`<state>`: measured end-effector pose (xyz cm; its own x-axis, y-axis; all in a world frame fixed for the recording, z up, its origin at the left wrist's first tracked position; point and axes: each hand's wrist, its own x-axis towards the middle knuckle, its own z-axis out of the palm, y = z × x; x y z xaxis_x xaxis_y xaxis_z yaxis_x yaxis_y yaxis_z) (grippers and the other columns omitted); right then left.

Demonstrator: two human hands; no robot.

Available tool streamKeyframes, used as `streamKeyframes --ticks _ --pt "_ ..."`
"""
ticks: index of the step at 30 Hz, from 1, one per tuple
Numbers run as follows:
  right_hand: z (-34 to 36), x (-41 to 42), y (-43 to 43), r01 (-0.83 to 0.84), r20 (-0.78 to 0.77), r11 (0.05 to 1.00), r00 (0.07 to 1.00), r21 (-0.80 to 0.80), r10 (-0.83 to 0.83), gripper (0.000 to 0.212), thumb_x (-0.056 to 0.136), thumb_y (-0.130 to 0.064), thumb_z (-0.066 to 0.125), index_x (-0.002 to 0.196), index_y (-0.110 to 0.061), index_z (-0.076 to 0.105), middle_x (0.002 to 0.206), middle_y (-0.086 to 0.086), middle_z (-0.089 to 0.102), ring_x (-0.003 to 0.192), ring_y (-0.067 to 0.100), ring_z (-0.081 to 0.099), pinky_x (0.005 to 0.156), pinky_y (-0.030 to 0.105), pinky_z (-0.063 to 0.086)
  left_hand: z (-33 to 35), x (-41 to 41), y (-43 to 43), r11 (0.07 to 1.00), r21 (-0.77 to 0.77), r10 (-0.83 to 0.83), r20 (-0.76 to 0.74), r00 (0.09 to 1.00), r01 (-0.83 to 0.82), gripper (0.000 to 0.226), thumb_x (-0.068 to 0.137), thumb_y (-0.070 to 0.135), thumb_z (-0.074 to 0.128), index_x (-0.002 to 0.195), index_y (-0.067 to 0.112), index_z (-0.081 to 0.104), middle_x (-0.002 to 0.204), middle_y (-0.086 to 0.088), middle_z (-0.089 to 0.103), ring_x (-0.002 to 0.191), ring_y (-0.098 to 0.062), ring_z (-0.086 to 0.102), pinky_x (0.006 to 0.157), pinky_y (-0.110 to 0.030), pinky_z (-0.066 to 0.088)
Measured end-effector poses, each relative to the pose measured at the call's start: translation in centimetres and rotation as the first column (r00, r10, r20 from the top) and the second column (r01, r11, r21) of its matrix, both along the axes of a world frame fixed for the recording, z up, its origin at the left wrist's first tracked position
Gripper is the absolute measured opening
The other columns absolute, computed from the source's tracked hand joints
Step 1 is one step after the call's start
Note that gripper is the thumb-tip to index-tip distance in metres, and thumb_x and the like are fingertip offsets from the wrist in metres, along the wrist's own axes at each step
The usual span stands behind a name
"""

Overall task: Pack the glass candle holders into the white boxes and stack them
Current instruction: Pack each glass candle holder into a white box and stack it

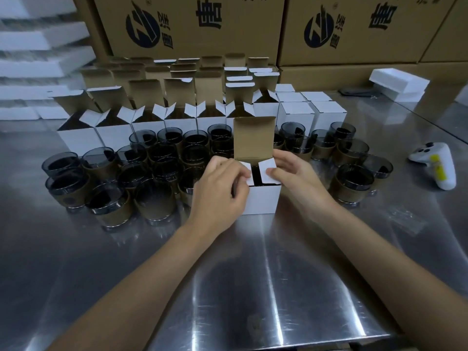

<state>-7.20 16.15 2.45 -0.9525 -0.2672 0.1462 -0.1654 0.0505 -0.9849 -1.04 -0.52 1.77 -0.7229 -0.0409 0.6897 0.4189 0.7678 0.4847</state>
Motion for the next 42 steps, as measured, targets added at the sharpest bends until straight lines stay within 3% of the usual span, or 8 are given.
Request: streamKeyframes --ticks 9,14,20,24,28,32,37,42 --pt "-0.4 -0.5 0.3 -0.042 -0.037 0.998 0.999 -0.054 0.040 0.033 0.088 -0.004 0.066 0.114 -0.022 0.058 0.112 0.002 0.069 0.109 0.019 0.063 0.095 0.032 0.050 -0.4 -0.7 -0.4 0.992 0.124 -0.028 0.075 0.997 0.019 0.017 0.080 0.025 0.055 0.096 0.029 0.051 0.082 0.011 0.055 0.073 -0.007 0.055 0.061 -0.035 0.051" --pt "-0.3 -1.0 1.2 -0.130 -0.156 0.991 0.979 0.020 0.132 0.022 0.092 -0.006 0.062 0.107 -0.023 0.061 0.118 -0.003 0.066 0.113 0.011 0.061 0.088 0.025 0.053 -0.3 -0.8 -0.4 0.994 0.108 -0.019 0.032 0.999 0.016 0.061 0.075 0.023 0.066 0.129 0.015 0.037 0.128 -0.001 0.038 0.098 -0.002 0.049 0.067 -0.022 0.051" --pt "-0.5 -1.3 2.3 -0.203 -0.208 0.966 0.950 0.160 0.234 0.027 0.098 -0.028 0.038 0.104 -0.019 0.063 0.136 -0.004 0.053 0.125 0.011 0.051 0.093 0.023 0.046 0.5 -0.2 -1.2 0.980 -0.198 -0.042 -0.042 0.998 0.033 0.038 0.082 0.016 0.042 0.104 0.010 0.071 0.109 0.004 0.070 0.104 -0.017 0.053 0.079 -0.032 0.044" --pt "-0.9 -1.2 2.6 -0.201 -0.314 0.908 0.892 0.369 0.325 0.038 0.087 -0.048 0.053 0.115 -0.024 0.052 0.144 -0.004 0.043 0.129 0.008 0.047 0.101 0.028 0.044 0.8 -0.2 -1.7 0.961 -0.264 -0.090 -0.018 0.996 0.082 0.040 0.087 0.022 0.040 0.105 0.008 0.072 0.111 0.000 0.070 0.108 -0.022 0.058 0.086 -0.032 0.039" --pt "-1.4 -0.9 1.7 -0.117 -0.423 0.931 0.866 0.347 0.266 0.035 0.088 -0.043 0.058 0.118 -0.027 0.050 0.137 0.000 0.045 0.124 0.002 0.048 0.096 0.015 0.042 0.4 -0.2 -1.3 0.904 -0.424 -0.050 0.009 0.999 0.049 0.044 0.090 0.040 0.050 0.115 0.010 0.068 0.118 -0.001 0.065 0.108 -0.023 0.056 0.084 -0.035 0.045" --pt "-1.4 -0.8 1.6 -0.055 -0.485 0.915 0.834 0.400 0.262 0.042 0.096 -0.035 0.052 0.137 -0.028 0.043 0.135 -0.001 0.044 0.124 -0.007 0.041 0.097 0.006 0.033 0.4 -0.4 -1.2 0.916 -0.399 -0.043 0.019 0.999 0.047 0.041 0.095 0.035 0.047 0.120 0.008 0.065 0.119 -0.003 0.064 0.106 -0.024 0.055 0.083 -0.037 0.047" --pt "-1.2 -0.5 1.2 -0.032 -0.495 0.912 0.832 0.408 0.251 0.038 0.096 -0.044 0.042 0.131 -0.032 0.050 0.127 -0.004 0.043 0.121 -0.003 0.041 0.099 0.010 0.033 0.7 -0.3 -1.2 0.933 -0.349 -0.076 0.036 0.996 0.084 0.038 0.098 0.031 0.041 0.119 0.009 0.064 0.118 -0.001 0.062 0.103 -0.021 0.051 0.083 -0.031 0.045" --pt "-1.1 -0.4 1.7 -0.127 -0.445 0.906 0.838 0.403 0.315 0.034 0.097 -0.032 0.046 0.130 -0.030 0.055 0.135 0.001 0.040 0.126 0.004 0.041 0.107 0.018 0.033 0.8 -0.3 -1.3 0.947 -0.306 -0.091 0.046 0.995 0.101 0.037 0.096 0.029 0.040 0.108 0.009 0.069 0.113 0.001 0.064 0.100 -0.022 0.052 0.080 -0.036 0.046"
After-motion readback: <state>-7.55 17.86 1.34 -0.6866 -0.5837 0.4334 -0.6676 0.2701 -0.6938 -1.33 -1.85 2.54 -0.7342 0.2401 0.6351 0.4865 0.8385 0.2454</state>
